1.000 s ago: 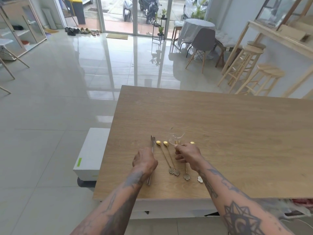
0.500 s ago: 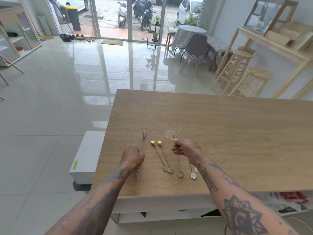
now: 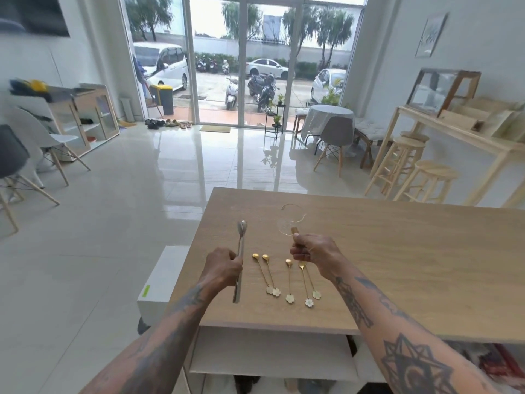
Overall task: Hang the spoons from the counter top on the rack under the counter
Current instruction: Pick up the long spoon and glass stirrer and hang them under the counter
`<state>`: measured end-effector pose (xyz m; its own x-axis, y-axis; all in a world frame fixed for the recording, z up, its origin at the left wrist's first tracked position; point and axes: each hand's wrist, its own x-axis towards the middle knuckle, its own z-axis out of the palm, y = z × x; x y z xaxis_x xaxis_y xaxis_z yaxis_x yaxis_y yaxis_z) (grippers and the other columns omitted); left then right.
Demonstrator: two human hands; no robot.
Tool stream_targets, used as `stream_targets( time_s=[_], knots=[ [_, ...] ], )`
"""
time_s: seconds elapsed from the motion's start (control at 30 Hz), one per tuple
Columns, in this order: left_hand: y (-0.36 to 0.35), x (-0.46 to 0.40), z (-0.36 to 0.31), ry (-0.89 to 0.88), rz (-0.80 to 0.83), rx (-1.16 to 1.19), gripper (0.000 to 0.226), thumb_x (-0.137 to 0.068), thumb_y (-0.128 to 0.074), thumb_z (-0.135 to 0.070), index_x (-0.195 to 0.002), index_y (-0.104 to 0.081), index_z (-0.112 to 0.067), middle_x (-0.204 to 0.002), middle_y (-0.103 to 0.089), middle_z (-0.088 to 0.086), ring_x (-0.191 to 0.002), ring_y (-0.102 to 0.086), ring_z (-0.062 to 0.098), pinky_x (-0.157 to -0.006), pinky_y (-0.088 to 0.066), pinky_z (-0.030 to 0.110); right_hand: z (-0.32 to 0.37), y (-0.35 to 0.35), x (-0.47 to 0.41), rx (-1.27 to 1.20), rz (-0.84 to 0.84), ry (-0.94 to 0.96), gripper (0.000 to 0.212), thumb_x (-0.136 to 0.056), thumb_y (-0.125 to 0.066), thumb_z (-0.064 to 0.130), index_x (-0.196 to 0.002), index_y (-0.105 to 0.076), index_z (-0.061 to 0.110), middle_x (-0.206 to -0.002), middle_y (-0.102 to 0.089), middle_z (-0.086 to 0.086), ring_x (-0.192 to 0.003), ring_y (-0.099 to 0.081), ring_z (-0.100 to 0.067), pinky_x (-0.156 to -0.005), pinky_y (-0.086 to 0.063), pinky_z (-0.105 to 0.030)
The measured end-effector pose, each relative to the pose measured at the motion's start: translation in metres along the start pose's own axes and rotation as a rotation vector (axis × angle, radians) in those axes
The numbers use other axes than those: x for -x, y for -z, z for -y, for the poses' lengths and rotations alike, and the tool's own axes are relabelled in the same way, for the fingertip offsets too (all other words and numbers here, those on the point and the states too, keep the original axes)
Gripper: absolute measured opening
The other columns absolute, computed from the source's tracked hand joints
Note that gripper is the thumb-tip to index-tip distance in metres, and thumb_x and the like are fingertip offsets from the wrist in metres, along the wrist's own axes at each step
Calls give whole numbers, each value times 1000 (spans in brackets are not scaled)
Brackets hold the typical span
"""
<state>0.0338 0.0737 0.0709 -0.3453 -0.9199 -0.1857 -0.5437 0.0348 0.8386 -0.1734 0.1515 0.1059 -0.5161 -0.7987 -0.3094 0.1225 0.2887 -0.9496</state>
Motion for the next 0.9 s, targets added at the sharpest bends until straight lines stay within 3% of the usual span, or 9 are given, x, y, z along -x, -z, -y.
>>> stream_targets(
  time_s=[0.17, 0.27, 0.3, 0.37, 0.43, 0.57, 0.7, 0.8, 0.9],
  knots=[
    [-16, 57, 7, 25, -64, 51, 23, -96, -59, -15, -86, -73, 1, -85, -73, 17, -67, -71, 25, -62, -65, 35, -14, 13, 56, 5, 76, 12, 24, -94, -62, 7, -108, -65, -13, -91, -60, -23, -78, -63, -30, -71, -56, -35],
    [-26, 91, 23, 51, -90, 43, 25, -94, -61, -17, -89, -77, 0, -88, -76, 19, -77, -75, 32, -75, -65, 42, -36, 16, 85, 11, 102, -2, 18, -94, -61, 6, -101, -64, -10, -89, -58, -23, -69, -61, -27, -68, -55, -35],
    [-29, 103, 30, 57, -89, 20, 25, -94, -61, -20, -91, -78, -2, -90, -77, 17, -82, -75, 32, -78, -63, 39, -45, 16, 94, 13, 120, -15, 12, -95, -60, 5, -96, -64, -7, -86, -57, -22, -66, -60, -25, -67, -54, -34],
    [-33, 126, 47, 86, -87, -4, 24, -95, -61, -24, -90, -78, -8, -85, -76, 10, -78, -73, 24, -70, -60, 27, -64, 15, 111, 27, 156, -46, 10, -95, -60, 5, -89, -62, -3, -83, -55, -20, -64, -58, -24, -66, -53, -33],
    [-37, 143, 65, 136, -68, 49, 25, -96, -62, -22, -85, -76, -5, -82, -75, 11, -72, -73, 22, -66, -62, 28, -83, 11, 124, 39, 178, -82, 8, -94, -61, 5, -91, -62, -3, -84, -55, -21, -66, -59, -24, -68, -53, -34],
    [-39, 170, 101, 211, -74, 84, 27, -96, -61, -18, -90, -77, 4, -90, -77, 22, -85, -76, 35, -79, -64, 46, -119, -2, 141, 77, 221, -143, 11, -94, -62, 8, -98, -63, -3, -89, -57, -22, -65, -59, -22, -66, -54, -31],
    [-44, 186, 141, 311, -84, 95, 28, -96, -62, -17, -87, -74, 6, -83, -75, 20, -77, -75, 34, -75, -65, 47, -155, -19, 148, 114, 253, -210, 28, -94, -64, 8, -114, -62, -12, -91, -59, -24, -65, -61, -22, -68, -55, -32],
    [-54, 189, 171, 392, -79, 143, 27, -96, -63, -15, -73, -71, -2, -68, -67, 9, -61, -68, 22, -73, -66, 44, -185, -29, 144, 119, 268, -289, 24, -94, -63, 8, -111, -63, -9, -89, -60, -21, -65, -61, -20, -68, -55, -30],
    [-67, 185, 198, 460, -58, 182, 30, -96, -62, -15, -68, -68, -5, -73, -69, 14, -64, -68, 23, -77, -65, 46, -219, -33, 135, 143, 282, -355, 28, -94, -62, 6, -116, -61, -12, -94, -62, -22, -69, -63, -21, -70, -55, -30]
  ],
)
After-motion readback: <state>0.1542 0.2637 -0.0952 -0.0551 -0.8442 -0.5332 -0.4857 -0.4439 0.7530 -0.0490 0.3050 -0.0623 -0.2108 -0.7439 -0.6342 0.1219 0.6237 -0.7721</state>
